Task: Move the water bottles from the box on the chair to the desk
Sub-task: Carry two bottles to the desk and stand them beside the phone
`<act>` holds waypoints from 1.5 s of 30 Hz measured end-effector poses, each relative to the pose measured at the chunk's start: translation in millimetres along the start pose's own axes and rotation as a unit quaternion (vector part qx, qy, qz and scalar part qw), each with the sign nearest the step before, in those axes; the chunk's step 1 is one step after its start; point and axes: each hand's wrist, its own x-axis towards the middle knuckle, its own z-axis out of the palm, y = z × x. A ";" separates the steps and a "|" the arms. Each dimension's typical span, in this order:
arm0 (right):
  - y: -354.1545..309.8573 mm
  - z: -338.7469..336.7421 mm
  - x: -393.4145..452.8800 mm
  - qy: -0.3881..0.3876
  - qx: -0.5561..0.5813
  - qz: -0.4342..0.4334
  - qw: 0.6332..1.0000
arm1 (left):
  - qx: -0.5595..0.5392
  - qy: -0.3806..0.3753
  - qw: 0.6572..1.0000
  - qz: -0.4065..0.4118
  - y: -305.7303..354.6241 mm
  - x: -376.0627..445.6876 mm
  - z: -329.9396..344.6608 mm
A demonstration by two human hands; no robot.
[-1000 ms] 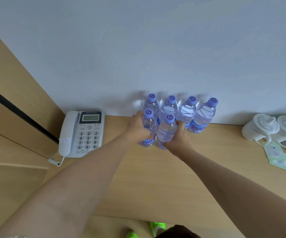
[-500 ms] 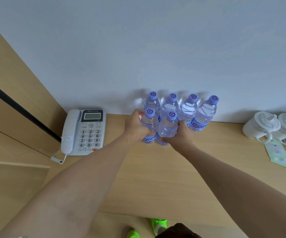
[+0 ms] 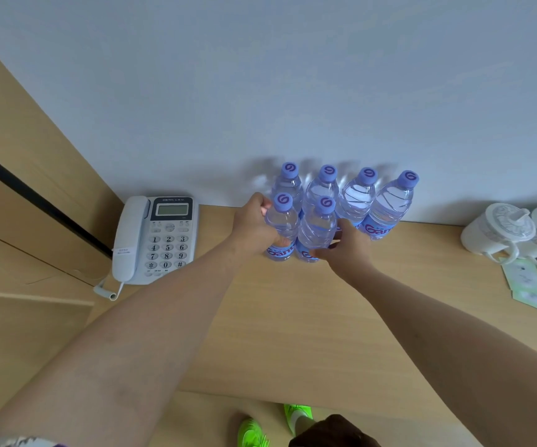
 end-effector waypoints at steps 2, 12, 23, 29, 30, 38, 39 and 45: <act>0.7 -1.2 0.1 -0.011 -0.014 -0.006 1.000 | 0.001 -0.001 1.000 0.004 -0.8 0.9 -0.4; -5.0 -3.2 -2.1 -0.026 -0.011 -0.011 1.000 | -0.001 -0.018 1.000 -0.003 -1.9 2.8 -3.7; 2.6 -5.6 4.9 -0.027 -0.022 -0.010 0.999 | -0.001 -0.027 1.000 -0.011 1.6 2.3 -4.5; 3.2 -5.2 6.2 -0.050 -0.091 -0.022 0.994 | 0.010 -0.027 1.000 -0.012 1.9 3.5 -4.7; 1.3 -6.3 5.1 -0.055 -0.102 -0.017 0.993 | 0.023 -0.020 1.000 -0.004 2.2 1.6 -3.9; -21.8 -34.8 -34.3 0.014 -0.120 0.027 0.992 | 0.130 0.103 0.965 0.203 19.8 -36.3 -9.1; -23.8 -41.3 -45.1 0.032 -0.112 0.026 0.993 | 0.138 0.113 0.958 0.223 27.4 -41.6 -11.7; -22.4 -90.9 -126.0 0.132 -0.129 0.018 0.983 | 0.188 0.090 0.907 0.366 87.9 -81.4 11.2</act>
